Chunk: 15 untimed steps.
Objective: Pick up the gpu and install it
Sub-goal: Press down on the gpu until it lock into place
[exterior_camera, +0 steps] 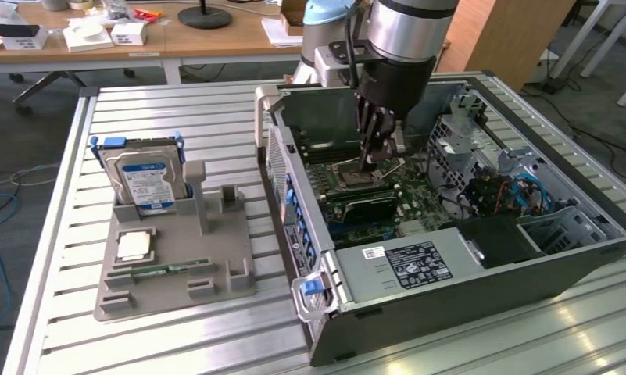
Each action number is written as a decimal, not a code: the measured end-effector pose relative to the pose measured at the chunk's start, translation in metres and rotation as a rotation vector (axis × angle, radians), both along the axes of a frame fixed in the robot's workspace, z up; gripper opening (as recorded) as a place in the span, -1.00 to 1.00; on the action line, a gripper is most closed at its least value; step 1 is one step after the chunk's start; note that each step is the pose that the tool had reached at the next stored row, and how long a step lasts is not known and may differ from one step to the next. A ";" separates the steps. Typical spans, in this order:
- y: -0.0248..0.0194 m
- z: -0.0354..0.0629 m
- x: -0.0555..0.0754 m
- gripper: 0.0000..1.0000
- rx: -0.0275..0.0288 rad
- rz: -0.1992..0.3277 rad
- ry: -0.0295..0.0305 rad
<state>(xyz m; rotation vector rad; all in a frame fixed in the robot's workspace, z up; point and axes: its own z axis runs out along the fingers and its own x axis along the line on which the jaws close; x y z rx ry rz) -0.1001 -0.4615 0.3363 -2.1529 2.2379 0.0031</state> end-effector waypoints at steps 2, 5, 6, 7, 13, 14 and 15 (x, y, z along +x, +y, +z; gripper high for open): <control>0.0000 -0.0030 0.000 -0.80 -0.0001 0.002 0.0000; 0.0000 -0.0077 0.000 -0.80 -0.0001 0.005 0.0000; 0.0000 -0.0093 0.000 -0.80 -0.0001 0.006 0.0001; 0.0000 -0.0110 0.000 -0.80 -0.0001 0.007 0.0001; 0.0000 -0.0216 0.000 -0.80 0.0000 0.009 0.0000; 0.0000 -0.0229 0.000 -0.80 -0.0001 0.009 0.0001; 0.0000 -0.0238 0.000 -0.80 -0.0002 0.009 0.0000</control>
